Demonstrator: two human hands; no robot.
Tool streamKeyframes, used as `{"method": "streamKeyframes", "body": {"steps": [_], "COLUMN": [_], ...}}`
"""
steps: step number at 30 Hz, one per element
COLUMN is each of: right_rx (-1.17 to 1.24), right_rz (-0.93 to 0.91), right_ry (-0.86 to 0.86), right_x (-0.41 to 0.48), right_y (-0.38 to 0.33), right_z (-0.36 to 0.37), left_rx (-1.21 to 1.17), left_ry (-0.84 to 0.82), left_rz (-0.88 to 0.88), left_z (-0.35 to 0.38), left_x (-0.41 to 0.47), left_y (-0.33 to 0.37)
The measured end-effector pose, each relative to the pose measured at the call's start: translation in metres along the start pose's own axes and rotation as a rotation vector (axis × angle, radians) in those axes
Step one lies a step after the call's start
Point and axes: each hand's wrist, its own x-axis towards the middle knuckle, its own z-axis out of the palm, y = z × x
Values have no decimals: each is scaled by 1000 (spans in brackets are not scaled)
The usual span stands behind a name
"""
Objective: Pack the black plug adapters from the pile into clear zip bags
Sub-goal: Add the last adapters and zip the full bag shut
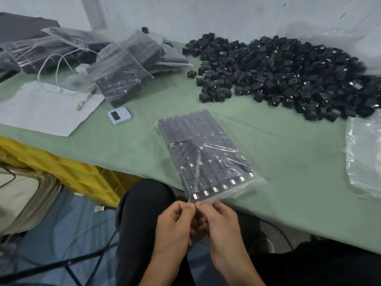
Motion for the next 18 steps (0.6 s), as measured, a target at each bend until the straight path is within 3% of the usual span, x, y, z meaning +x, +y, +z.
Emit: {"method": "streamKeyframes", "body": {"steps": [10, 18], "right_rx": [-60, -14], "right_rz": [12, 2], "right_ry": [62, 61], "right_x": [8, 7], "right_y": [-2, -1], "right_z": [-17, -8], "left_rx": [69, -50], "left_ry": [44, 92], "left_rz": [-7, -15], "left_z": [-5, 7], "left_x": [0, -1], "left_y": [-7, -5]}}
